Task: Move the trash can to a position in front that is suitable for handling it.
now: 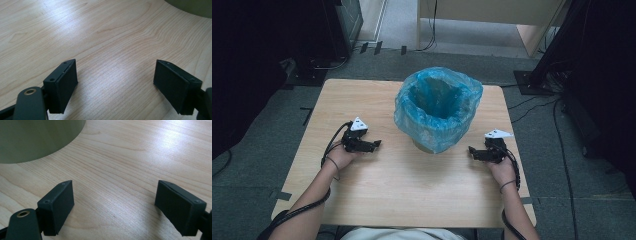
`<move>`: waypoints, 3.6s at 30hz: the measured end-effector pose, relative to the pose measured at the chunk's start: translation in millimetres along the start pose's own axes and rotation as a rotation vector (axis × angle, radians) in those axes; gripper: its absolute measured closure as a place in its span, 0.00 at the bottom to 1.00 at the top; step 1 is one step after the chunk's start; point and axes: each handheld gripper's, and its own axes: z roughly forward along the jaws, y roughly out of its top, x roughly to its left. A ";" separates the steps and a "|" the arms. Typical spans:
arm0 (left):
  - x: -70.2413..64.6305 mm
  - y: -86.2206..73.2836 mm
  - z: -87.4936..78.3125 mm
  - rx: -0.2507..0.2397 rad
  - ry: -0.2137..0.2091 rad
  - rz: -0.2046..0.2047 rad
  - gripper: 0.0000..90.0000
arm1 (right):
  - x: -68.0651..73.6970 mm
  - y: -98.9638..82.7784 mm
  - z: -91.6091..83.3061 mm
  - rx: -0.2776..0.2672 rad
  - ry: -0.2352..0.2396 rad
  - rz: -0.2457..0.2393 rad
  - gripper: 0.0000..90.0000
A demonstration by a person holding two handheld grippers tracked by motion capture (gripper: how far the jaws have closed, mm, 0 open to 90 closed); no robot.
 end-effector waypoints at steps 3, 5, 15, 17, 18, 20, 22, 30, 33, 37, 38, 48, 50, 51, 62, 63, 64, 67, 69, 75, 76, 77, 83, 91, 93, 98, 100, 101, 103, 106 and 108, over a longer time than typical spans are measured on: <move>0.1 0.0 -0.1 0.001 0.000 0.001 0.21 | 0.0 0.0 0.0 0.000 0.000 0.000 0.17; 0.1 0.0 -0.1 0.001 0.000 0.001 0.21 | 0.0 0.0 0.0 0.000 0.000 0.000 0.17; 0.3 1.0 0.9 0.002 0.007 -0.005 0.21 | 0.0 0.1 0.1 0.000 -0.002 0.000 0.17; 0.1 1.6 1.6 0.002 0.013 -0.008 0.21 | 0.3 0.2 0.2 0.000 -0.005 0.004 0.17; -0.2 2.0 2.1 0.000 0.015 -0.013 0.21 | 0.4 0.3 0.4 -0.001 -0.008 0.006 0.17; -0.2 3.0 3.1 0.001 0.019 -0.016 0.21 | 1.2 0.8 0.9 -0.002 -0.017 0.016 0.17; -0.1 4.3 4.8 -0.002 0.025 -0.021 0.21 | 1.9 1.6 1.8 -0.001 -0.025 0.024 0.17; 5.1 11.6 12.7 -0.002 0.024 -0.022 0.21 | 2.1 5.4 5.7 -0.003 -0.043 0.039 0.18; 7.1 14.9 16.1 0.001 0.023 -0.017 0.21 | 1.4 7.3 7.8 -0.004 -0.041 0.037 0.18; 6.6 16.4 18.0 -0.001 0.021 -0.018 0.21 | 1.0 10.8 11.1 -0.002 -0.045 0.046 0.18; 7.1 16.6 18.1 -0.001 0.014 -0.016 0.21 | 1.3 11.8 11.2 0.003 -0.041 0.049 0.19; 10.9 34.2 23.5 0.053 -0.055 -0.119 0.21 | -5.9 34.3 6.3 0.035 0.108 0.191 0.28; 10.2 38.3 25.3 0.047 -0.064 -0.136 0.21 | -6.7 40.3 6.6 0.022 0.108 0.178 0.29; 10.3 40.3 25.9 0.047 -0.075 -0.143 0.21 | -7.3 43.2 6.4 0.014 0.116 0.175 0.31; 11.7 58.6 36.8 -0.035 -0.061 -0.151 0.36 | -15.1 69.0 9.4 -0.099 0.106 0.160 0.40; 11.1 60.8 38.3 -0.038 -0.062 -0.148 0.36 | -16.3 70.3 9.2 -0.104 0.103 0.157 0.41; 10.8 63.0 39.6 -0.038 -0.066 -0.142 0.36 | -17.4 71.6 9.1 -0.110 0.101 0.160 0.40; 7.8 70.5 44.4 -0.046 -0.077 -0.149 0.37 | -19.5 76.3 10.5 -0.107 0.102 0.176 0.39; 5.2 76.4 47.5 -0.043 -0.087 -0.137 0.37 | -17.9 80.0 13.0 -0.102 0.104 0.172 0.39; -2.5 91.7 53.6 -0.069 -0.132 -0.152 0.37 | -11.0 90.3 22.1 -0.104 0.120 0.159 0.41; -4.6 93.3 54.4 -0.071 -0.138 -0.154 0.37 | -10.1 91.7 23.5 -0.111 0.125 0.164 0.42; -5.8 93.9 54.8 -0.072 -0.143 -0.152 0.37 | -8.2 93.2 24.4 -0.113 0.127 0.168 0.43; -14.8 98.4 56.9 -0.086 -0.194 -0.213 0.44 | -3.3 93.9 25.0 -0.112 0.146 0.153 0.44; -20.2 95.1 49.6 -0.086 -0.218 -0.185 0.50 | 2.6 88.4 16.1 -0.104 0.158 0.143 0.44; -23.3 93.1 46.3 -0.085 -0.229 -0.180 0.50 | 4.6 86.2 12.3 -0.098 0.159 0.134 0.44; -33.9 85.4 36.8 -0.076 -0.235 -0.153 0.49 | 10.4 76.9 2.1 -0.090 0.165 0.153 0.44; -39.0 82.9 32.9 -0.070 -0.232 -0.153 0.48 | 13.8 72.4 -2.8 -0.091 0.162 0.155 0.44; -41.1 81.7 30.7 -0.064 -0.230 -0.143 0.48 | 15.6 70.5 -5.2 -0.091 0.158 0.150 0.44; -45.2 78.8 27.0 -0.068 -0.227 -0.123 0.47 | 18.7 67.1 -9.8 -0.087 0.153 0.143 0.43; -50.6 75.4 21.3 -0.059 -0.230 -0.109 0.46 | 22.8 63.2 -15.2 -0.071 0.151 0.127 0.42; -54.1 73.5 17.9 -0.056 -0.229 -0.098 0.46 | 25.0 60.8 -18.0 -0.067 0.153 0.125 0.43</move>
